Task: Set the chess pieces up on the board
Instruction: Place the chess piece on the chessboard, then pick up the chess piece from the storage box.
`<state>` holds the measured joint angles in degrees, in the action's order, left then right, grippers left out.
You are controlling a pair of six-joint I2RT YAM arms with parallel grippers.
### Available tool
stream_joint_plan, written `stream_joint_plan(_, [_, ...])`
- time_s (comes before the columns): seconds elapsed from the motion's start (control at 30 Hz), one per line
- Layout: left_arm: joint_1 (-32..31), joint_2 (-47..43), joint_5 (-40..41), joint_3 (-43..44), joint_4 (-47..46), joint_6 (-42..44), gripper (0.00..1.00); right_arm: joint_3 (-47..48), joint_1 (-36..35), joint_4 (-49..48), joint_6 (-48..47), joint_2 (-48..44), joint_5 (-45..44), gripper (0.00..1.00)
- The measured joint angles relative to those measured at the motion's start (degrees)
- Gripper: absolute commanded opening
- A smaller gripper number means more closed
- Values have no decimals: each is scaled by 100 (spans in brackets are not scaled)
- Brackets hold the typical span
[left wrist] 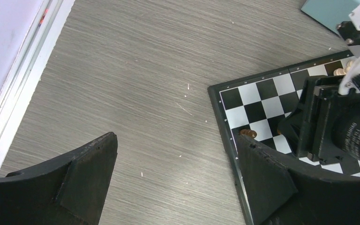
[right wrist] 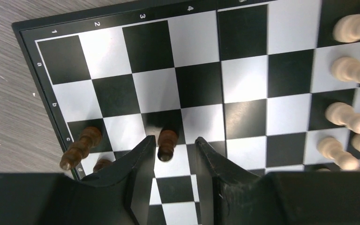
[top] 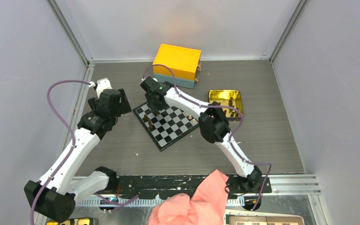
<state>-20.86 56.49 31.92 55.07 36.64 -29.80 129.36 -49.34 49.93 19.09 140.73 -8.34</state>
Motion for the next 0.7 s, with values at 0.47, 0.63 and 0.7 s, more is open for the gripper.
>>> stream_joint_plan(0.47, [0,1307,-22,994,-560,129,99,-1401,957,-59,39,-2863,-857,42])
stream_joint_plan(0.63, [0,1917,-308,1303,-741,238,96,-2785,1908,-380,372,-4074,-1174,43])
stream_joint_plan(0.7, [0,2166,-476,1423,-772,328,95,-3220,2262,-437,494,-4271,-1209,43])
